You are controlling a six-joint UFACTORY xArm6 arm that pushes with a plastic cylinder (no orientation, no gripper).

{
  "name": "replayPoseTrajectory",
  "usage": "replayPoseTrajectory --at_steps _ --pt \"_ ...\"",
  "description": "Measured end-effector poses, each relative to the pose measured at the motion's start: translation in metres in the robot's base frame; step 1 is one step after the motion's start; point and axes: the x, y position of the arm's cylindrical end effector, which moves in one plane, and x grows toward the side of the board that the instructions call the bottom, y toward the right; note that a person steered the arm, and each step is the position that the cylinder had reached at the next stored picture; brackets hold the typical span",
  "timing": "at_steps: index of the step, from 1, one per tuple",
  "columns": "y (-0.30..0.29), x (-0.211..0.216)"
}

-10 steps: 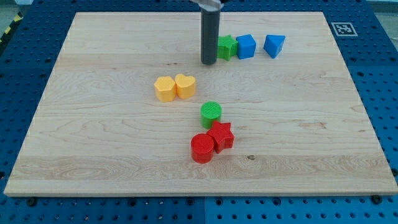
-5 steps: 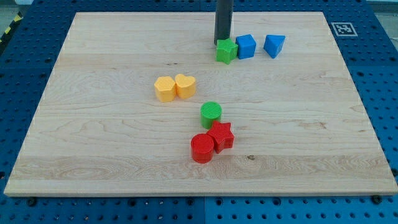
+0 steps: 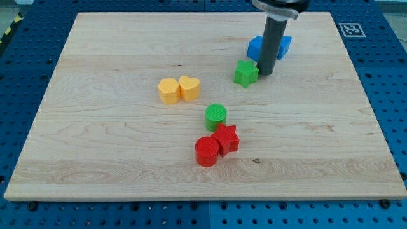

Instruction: Push the green blocks to the top of the red blocks

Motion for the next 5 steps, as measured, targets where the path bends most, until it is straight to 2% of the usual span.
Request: replayPoseTrajectory --at_steps 1,3,5 --pt "-0.007 -0.011" --pt "-0.022 0.013" --pt "-0.056 0.020"
